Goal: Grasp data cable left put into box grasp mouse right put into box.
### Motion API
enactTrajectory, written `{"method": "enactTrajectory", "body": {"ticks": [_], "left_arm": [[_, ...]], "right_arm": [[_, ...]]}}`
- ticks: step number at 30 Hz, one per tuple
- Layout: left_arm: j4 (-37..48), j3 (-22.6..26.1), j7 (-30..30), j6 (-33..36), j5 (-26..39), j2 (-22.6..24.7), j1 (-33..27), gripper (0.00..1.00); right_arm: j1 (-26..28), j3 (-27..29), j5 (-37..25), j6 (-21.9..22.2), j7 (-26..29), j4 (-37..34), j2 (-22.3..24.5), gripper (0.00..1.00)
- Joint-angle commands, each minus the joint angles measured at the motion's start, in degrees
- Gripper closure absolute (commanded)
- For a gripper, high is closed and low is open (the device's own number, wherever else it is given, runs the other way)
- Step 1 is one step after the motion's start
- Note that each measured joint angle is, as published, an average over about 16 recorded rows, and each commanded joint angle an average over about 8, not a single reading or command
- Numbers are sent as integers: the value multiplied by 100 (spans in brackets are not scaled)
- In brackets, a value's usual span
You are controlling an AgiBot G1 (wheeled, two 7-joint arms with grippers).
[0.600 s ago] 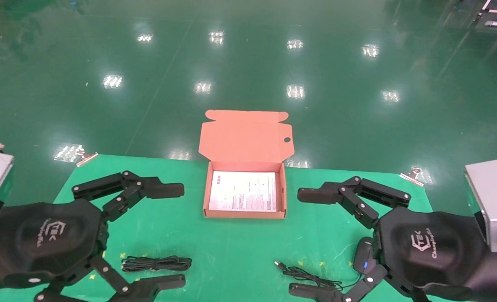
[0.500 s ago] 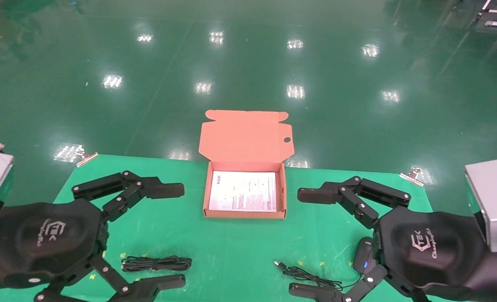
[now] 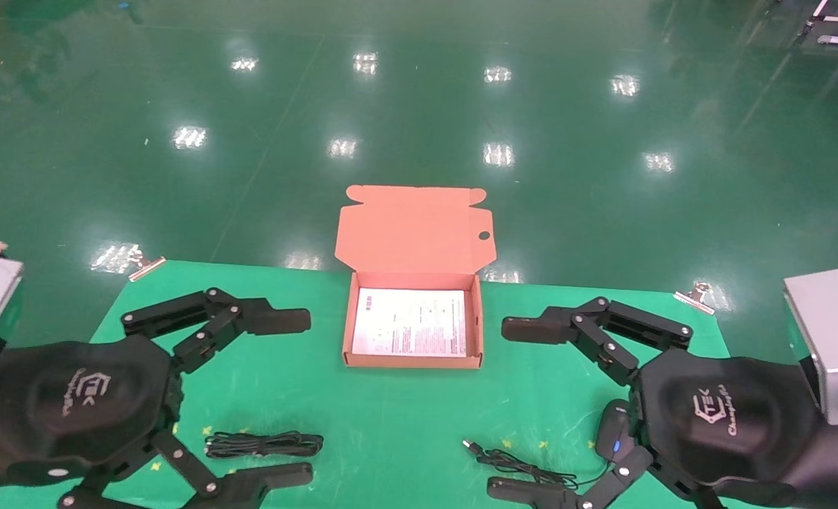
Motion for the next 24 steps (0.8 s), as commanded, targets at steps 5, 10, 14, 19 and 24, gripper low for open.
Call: {"method": "enactTrajectory", "body": {"ticks": [5, 10, 14, 19, 24], "left_arm": [[-3, 6, 20, 5, 24, 1, -3, 0], [-37, 140, 0, 29, 319, 19, -129, 0], [-85, 381, -104, 100, 806, 78, -411, 0], [-118, 809, -183, 200, 1733, 279, -932, 0], [-194, 1350, 44, 253, 3011, 624, -1548, 0]], "right_arm": [[8, -29, -60, -10, 30, 10, 32, 0], [257, -243, -600, -130, 159, 183, 181, 0], [765, -607, -1375, -329, 248, 337, 229, 0], [1659, -1426, -2515, -506, 81, 398, 62, 0], [2549, -2565, -3541, -512, -270, 407, -297, 0]]}}
